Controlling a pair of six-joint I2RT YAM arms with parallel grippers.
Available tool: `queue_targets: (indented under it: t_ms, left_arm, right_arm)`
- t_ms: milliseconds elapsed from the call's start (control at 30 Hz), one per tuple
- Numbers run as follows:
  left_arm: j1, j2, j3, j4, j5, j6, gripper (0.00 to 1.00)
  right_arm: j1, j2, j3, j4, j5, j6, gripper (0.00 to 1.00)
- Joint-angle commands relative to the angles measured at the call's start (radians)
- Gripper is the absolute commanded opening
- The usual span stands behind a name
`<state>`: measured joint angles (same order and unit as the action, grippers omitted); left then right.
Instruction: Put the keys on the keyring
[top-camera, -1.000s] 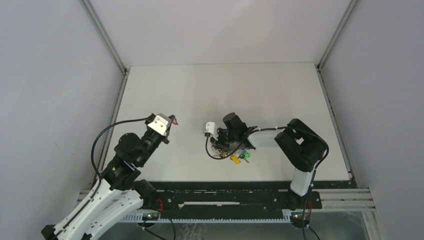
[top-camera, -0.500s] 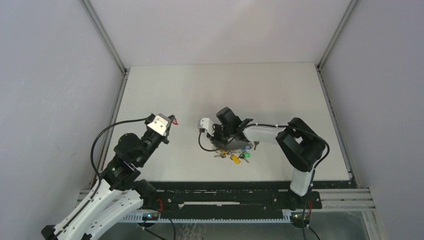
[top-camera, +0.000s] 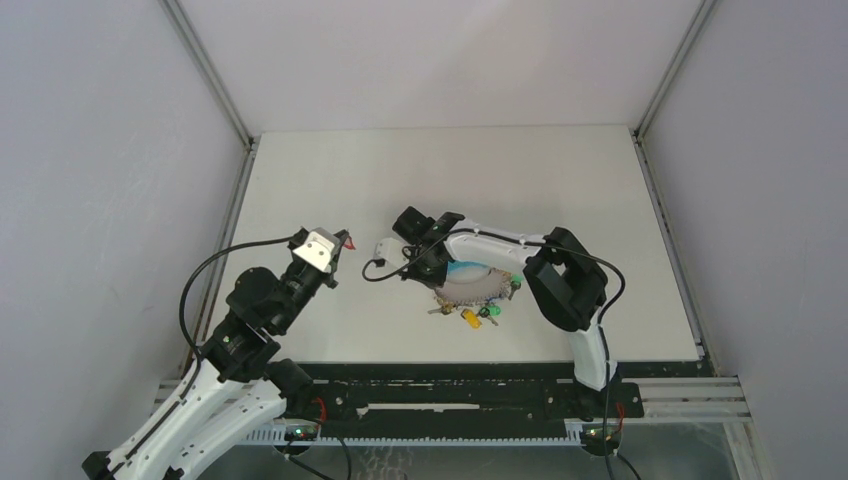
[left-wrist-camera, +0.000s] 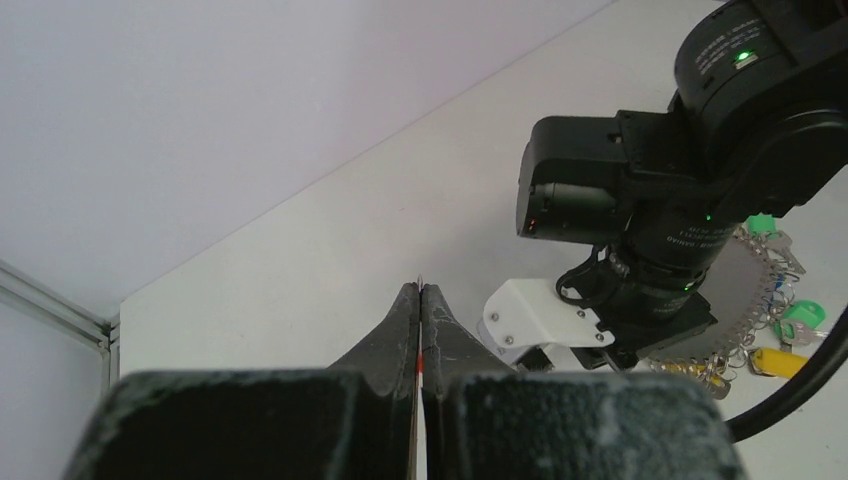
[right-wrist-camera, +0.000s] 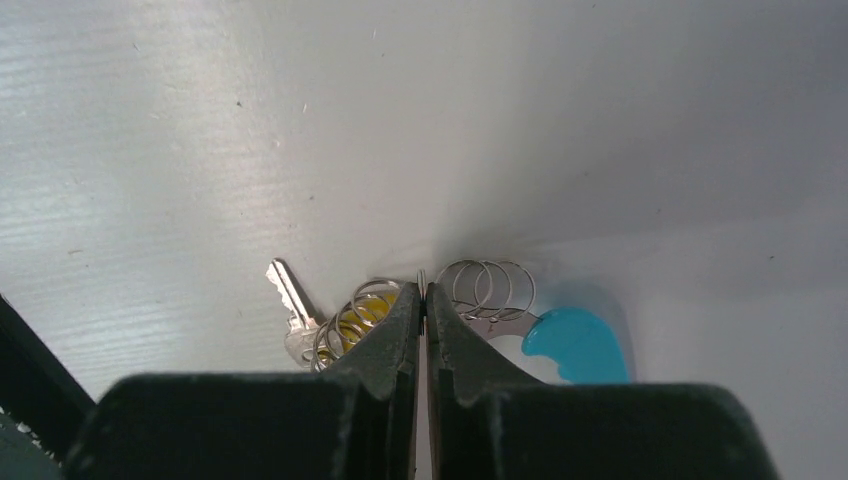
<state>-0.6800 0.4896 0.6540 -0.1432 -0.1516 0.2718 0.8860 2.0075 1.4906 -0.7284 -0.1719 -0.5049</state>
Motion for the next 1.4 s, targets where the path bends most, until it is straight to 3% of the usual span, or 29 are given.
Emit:
queue_targets:
  t_ms: [0,400,600,1033,1200,1367]
  left_arm:
    - [0.006,-0.010,-0.010,0.033,-0.003,-0.012,0.00]
    - [0.006,0.001,-0.006,0.028,-0.004,-0.013,0.00]
    - [0.005,0.003,-0.005,0.028,-0.002,-0.013,0.00]
    - [0.005,0.002,-0.007,0.028,0.003,-0.015,0.00]
    - [0.005,0.003,-0.007,0.028,0.007,-0.015,0.00]
    - [0.006,0.005,-0.006,0.028,0.008,-0.015,0.00]
  right_arm:
    - [0.032,0.049,0.118,-0.207,0.107,0.012,0.00]
    - [0.095,0.226,0.288,-0.368,0.223,0.022,0.00]
    - [0.106,0.227,0.302,-0.367,0.213,0.027,0.03]
    - [0.084,0.063,0.177,-0.199,0.119,0.027,0.13]
    - [0.065,-0.024,0.090,-0.093,0.068,0.037,0.22]
    - [0.047,-0.115,-0.026,0.035,0.041,0.042,0.22]
